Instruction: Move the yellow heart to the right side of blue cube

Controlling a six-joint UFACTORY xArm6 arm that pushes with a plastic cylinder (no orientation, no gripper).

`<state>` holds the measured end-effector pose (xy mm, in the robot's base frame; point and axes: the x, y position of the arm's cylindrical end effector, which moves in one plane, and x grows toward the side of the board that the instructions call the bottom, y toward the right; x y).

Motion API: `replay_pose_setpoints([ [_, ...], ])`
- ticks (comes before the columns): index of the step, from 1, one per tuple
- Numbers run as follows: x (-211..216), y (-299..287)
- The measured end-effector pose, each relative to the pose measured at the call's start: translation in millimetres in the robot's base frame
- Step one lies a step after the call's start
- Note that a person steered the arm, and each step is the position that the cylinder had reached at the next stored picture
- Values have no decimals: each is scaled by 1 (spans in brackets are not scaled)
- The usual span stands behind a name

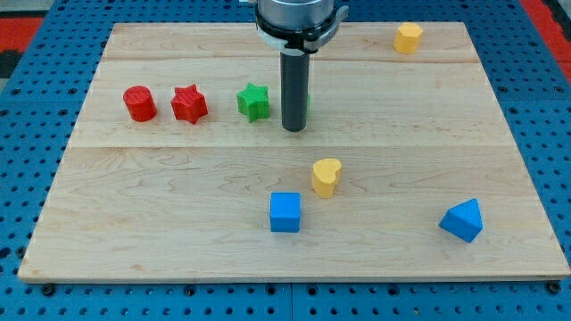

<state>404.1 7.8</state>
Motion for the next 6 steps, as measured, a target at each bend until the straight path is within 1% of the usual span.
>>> replay_pose_setpoints([
  [1,-7,0],
  [4,65,17],
  [5,87,7],
  [6,93,-6],
])
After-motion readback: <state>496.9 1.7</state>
